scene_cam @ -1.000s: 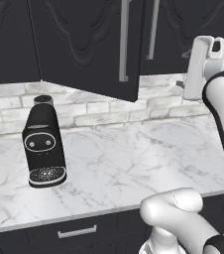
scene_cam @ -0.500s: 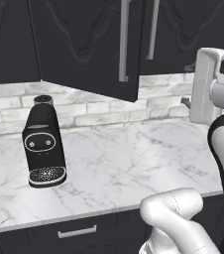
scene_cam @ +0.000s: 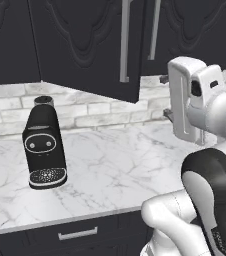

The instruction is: Close all open cabinet doors.

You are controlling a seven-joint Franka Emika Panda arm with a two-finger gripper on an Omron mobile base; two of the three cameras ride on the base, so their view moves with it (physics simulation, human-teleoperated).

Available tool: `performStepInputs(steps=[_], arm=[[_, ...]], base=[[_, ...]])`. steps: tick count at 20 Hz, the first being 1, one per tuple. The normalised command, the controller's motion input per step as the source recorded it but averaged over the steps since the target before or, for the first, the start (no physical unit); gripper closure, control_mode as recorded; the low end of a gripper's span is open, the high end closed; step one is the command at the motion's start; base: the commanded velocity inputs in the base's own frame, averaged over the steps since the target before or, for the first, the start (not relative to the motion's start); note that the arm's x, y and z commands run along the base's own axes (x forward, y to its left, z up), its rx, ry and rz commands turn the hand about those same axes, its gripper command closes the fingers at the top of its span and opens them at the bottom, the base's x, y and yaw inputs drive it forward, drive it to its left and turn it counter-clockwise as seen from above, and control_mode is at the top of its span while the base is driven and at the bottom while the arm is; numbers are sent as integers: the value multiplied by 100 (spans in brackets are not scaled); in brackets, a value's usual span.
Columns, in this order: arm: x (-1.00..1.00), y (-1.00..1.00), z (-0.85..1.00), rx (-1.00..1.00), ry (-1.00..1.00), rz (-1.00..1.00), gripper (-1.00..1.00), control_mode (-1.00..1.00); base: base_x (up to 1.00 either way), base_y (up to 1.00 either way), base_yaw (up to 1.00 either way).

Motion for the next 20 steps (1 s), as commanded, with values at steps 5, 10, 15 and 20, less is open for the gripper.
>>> performStepInputs(steps=[5, 10, 15, 20], arm=[[0, 87, 3, -21, -5, -6, -100, -100], [13, 86, 0, -18, -1, -9, -100, -100], [55, 57, -2, -11, 0, -17, -100, -100], [80, 15, -13, -8, -2, -23, -100, -100]], base=[[0, 0, 0], [0, 0, 0], [0, 0, 0], [0, 0, 0]])
